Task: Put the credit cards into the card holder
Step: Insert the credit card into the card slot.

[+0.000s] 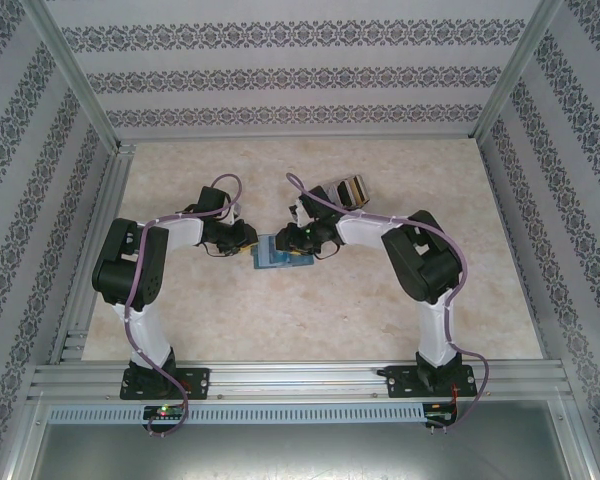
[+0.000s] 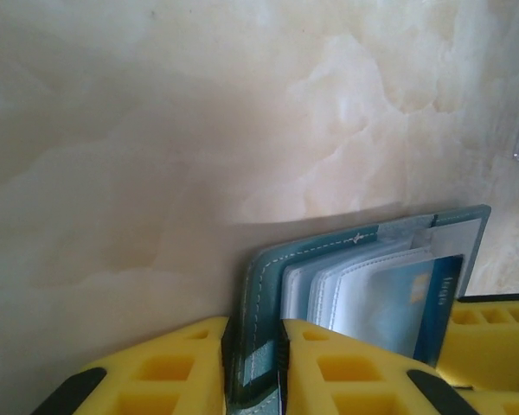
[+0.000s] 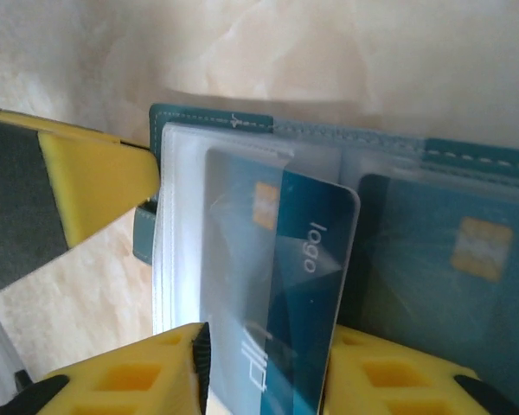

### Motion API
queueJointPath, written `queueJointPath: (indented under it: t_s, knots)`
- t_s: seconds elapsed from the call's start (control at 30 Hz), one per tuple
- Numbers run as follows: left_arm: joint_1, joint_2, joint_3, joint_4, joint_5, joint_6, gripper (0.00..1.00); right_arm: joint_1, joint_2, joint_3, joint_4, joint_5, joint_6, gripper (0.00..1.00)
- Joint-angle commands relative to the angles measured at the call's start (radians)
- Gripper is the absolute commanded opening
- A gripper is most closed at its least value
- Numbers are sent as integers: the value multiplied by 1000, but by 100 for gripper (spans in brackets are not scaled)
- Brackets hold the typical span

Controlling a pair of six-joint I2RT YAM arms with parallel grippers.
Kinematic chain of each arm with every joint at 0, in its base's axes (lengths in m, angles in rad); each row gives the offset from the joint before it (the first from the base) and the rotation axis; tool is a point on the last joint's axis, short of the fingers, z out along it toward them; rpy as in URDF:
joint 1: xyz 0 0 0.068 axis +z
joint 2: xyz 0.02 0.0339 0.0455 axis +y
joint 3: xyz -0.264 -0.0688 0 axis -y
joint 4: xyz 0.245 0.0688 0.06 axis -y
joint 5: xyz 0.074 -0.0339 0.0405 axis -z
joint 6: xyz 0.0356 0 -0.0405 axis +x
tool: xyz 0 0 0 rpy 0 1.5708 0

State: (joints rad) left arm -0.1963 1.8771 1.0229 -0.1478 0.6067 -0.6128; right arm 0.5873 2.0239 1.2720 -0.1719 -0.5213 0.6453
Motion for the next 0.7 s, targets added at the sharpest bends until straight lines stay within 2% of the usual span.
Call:
queueJointPath:
  t_s: [0.0, 0.17, 0.43, 0.67]
  knots:
    - [-8, 25, -1, 10, 22, 3, 23, -1, -67, 33, -143, 90, -95, 40]
    - [-9, 20, -1, 10, 23, 5, 21, -10, -71, 48, -192, 107, -123, 38]
    - [-8, 17, -20, 16, 26, 1, 18, 1, 11, 77, -161, 55, -101, 13]
    - [-8, 19, -34, 37, 30, -11, 14, 18, 61, 120, -154, 52, -88, 10]
